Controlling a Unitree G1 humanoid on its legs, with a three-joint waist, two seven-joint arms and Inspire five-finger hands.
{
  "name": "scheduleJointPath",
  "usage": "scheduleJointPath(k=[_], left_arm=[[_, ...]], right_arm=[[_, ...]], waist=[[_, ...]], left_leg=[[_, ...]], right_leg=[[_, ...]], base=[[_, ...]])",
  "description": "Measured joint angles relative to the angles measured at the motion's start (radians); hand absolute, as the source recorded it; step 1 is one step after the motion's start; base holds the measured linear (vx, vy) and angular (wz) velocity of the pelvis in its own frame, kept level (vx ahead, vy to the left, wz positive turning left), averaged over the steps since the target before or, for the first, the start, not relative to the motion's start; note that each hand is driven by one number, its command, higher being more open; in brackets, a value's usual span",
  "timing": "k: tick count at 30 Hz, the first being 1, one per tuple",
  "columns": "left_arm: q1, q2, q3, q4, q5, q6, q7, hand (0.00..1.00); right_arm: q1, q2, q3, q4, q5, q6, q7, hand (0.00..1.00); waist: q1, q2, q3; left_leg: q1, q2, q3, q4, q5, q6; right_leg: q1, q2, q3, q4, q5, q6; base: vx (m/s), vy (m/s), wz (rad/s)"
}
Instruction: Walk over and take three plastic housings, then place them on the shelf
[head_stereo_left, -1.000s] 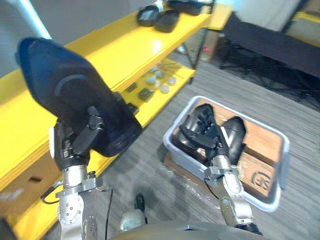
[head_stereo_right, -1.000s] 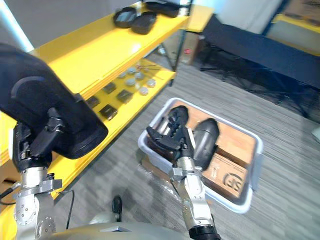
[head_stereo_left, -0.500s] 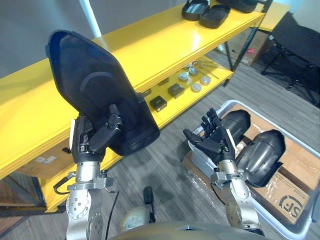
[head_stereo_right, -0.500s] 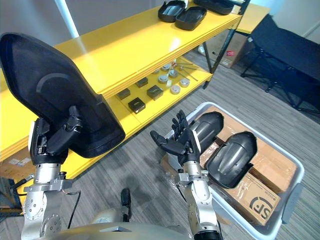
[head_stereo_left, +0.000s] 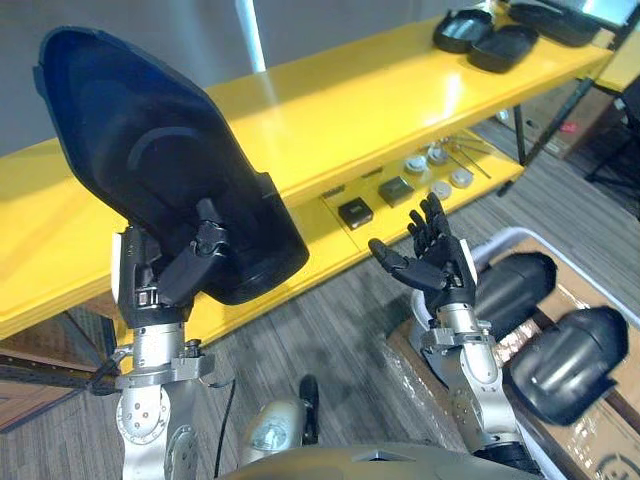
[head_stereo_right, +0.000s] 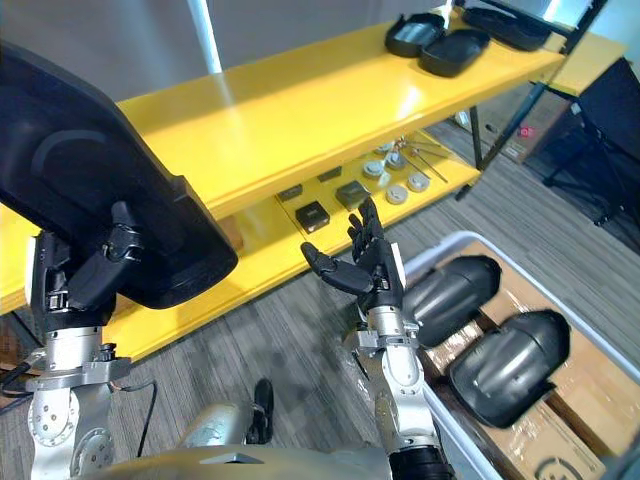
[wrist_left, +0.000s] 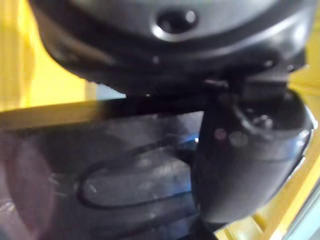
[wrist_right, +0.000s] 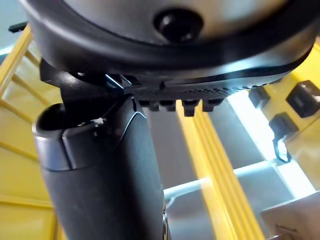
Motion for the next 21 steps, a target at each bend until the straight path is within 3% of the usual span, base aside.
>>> scheduleJointPath(k=[1, 2, 4, 5, 6, 8, 10, 12, 13, 14, 16, 18, 19, 20, 21], left_arm=[[-0.009, 0.001, 0.027, 0.001, 0.002, -0.001, 0.034, 0.0], [-0.013, 0.002, 0.035, 0.004, -0.001, -0.001, 0.048, 0.0], [-0.05, 0.011, 0.055, 0.029, -0.004, -0.001, 0.078, 0.0], [-0.075, 0.021, 0.053, 0.046, -0.005, 0.0, 0.084, 0.0], [-0.116, 0.044, 0.04, 0.082, -0.004, 0.0, 0.087, 0.0], [-0.143, 0.059, 0.019, 0.118, -0.001, 0.0, 0.093, 0.0], [-0.153, 0.06, 0.008, 0.121, 0.0, 0.0, 0.093, 0.0], [-0.15, 0.063, 0.01, 0.125, 0.002, 0.003, 0.102, 0.0], [-0.155, 0.039, 0.006, 0.154, 0.0, 0.004, 0.099, 0.0], [-0.155, 0.024, -0.003, 0.173, 0.002, 0.014, 0.099, 0.0], [-0.159, 0.011, -0.008, 0.202, 0.005, 0.04, 0.082, 0.0], [-0.158, 0.009, -0.026, 0.203, 0.005, 0.05, 0.067, 0.0], [-0.157, 0.001, -0.036, 0.203, 0.005, 0.05, 0.048, 0.0], [-0.157, -0.005, -0.038, 0.201, 0.005, 0.051, 0.028, 0.0], [-0.158, -0.003, -0.041, 0.201, 0.005, 0.052, 0.022, 0.0]], right_arm=[[-0.02, 0.007, 0.001, 0.0, 0.0, -0.001, 0.01, 1.0], [-0.032, 0.01, 0.0, 0.0, 0.0, -0.002, 0.015, 1.0], [-0.059, 0.013, -0.017, -0.009, 0.0, -0.002, 0.023, 1.0], [-0.062, 0.013, -0.028, -0.022, 0.0, -0.001, 0.019, 1.0], [-0.059, 0.012, -0.048, -0.045, 0.0, -0.001, 0.012, 1.0], [-0.056, 0.008, -0.076, -0.065, 0.001, 0.0, 0.008, 1.0], [-0.053, 0.0, -0.105, -0.08, 0.001, 0.0, 0.014, 1.0], [-0.049, -0.009, -0.121, -0.08, 0.001, 0.007, 0.036, 1.0], [-0.033, -0.028, -0.14, -0.078, 0.01, 0.014, 0.057, 1.0], [-0.02, -0.052, -0.163, -0.079, 0.034, 0.018, 0.078, 1.0], [-0.02, -0.068, -0.209, -0.065, 0.048, 0.037, 0.09, 1.0], [-0.024, -0.061, -0.254, -0.063, 0.07, 0.017, 0.099, 1.0], [-0.027, -0.067, -0.28, -0.061, 0.087, -0.01, 0.103, 1.0], [-0.026, -0.074, -0.29, -0.061, 0.088, -0.037, 0.102, 1.0], [-0.025, -0.07, -0.292, -0.057, 0.088, -0.044, 0.101, 1.0]], waist=[[0.0, 0.003, 0.002], [0.0, 0.009, 0.006], [-0.015, 0.03, 0.017], [-0.027, 0.034, 0.018], [-0.059, 0.029, 0.016], [-0.085, 0.025, 0.012], [-0.096, 0.013, 0.0], [-0.093, -0.01, -0.015], [-0.088, 0.015, -0.024], [-0.1, 0.047, -0.028], [-0.086, 0.054, -0.021], [-0.088, 0.048, -0.017], [-0.08, 0.062, -0.024], [-0.076, 0.09, -0.04], [-0.076, 0.093, -0.047]], left_leg=[[0.031, 0.005, -0.015, -0.029, 0.001, 0.009], [0.048, 0.009, -0.021, -0.037, 0.001, 0.01], [0.109, 0.012, -0.053, -0.072, -0.004, 0.004], [0.131, 0.005, -0.076, -0.086, -0.002, -0.004], [0.164, -0.019, -0.123, -0.097, -0.003, -0.011], [0.198, -0.043, -0.184, -0.096, -0.009, -0.019], [0.215, -0.053, -0.23, -0.095, -0.032, -0.042], [0.206, -0.056, -0.234, -0.049, -0.112, -0.059], [0.183, 0.011, -0.127, 0.048, -0.2, -0.08], [0.144, 0.078, -0.059, 0.16, -0.22, -0.127], [0.08, 0.108, 0.018, 0.328, -0.246, -0.131], [0.045, 0.129, 0.054, 0.31, -0.256, -0.123], [0.024, 0.161, 0.06, 0.248, -0.222, -0.143], [0.018, 0.194, 0.07, 0.148, -0.081, -0.146], [0.028, 0.189, 0.078, 0.147, -0.065, -0.14]], right_leg=[[-0.054, 0.058, 0.015, -0.015, -0.089, 0.022], [-0.072, 0.091, 0.014, -0.048, -0.118, 0.021], [-0.138, 0.206, 0.037, -0.179, -0.141, 0.018], [-0.171, 0.24, 0.075, -0.239, -0.128, 0.038], [-0.198, 0.262, 0.149, -0.336, -0.101, 0.082], [-0.194, 0.28, 0.224, -0.442, -0.069, 0.118], [-0.182, 0.288, 0.252, -0.527, 0.005, 0.103], [-0.13, 0.295, 0.225, -0.579, 0.094, 0.059], [-0.073, 0.311, 0.174, -0.61, 0.118, 0.062], [-0.022, 0.332, 0.151, -0.646, 0.106, 0.055], [0.072, 0.332, 0.133, -0.717, 0.106, 0.056], [0.141, 0.313, 0.118, -0.756, 0.095, 0.068], [0.152, 0.315, 0.109, -0.761, 0.092, 0.075], [0.157, 0.321, 0.111, -0.76, 0.081, 0.102], [0.163, 0.312, 0.122, -0.76, 0.075, 0.117]], base=[[0.23, 0.093, 0.0], [0.27, 0.141, -0.03], [0.25, 0.109, 0.29], [0.32, 0.047, 1.09], [0.29, 0.009, 1.22], [0.41, -0.069, 1.37], [0.41, -0.145, 1.09], [0.32, -0.194, 0.75], [0.33, -0.182, 0.94], [0.39, -0.19, 0.92], [0.29, -0.074, 0.54], [0.23, -0.056, 0.24], [0.2, 0.046, -0.12], [0.21, 0.101, -0.24], [0.23, 0.17, -0.29]])
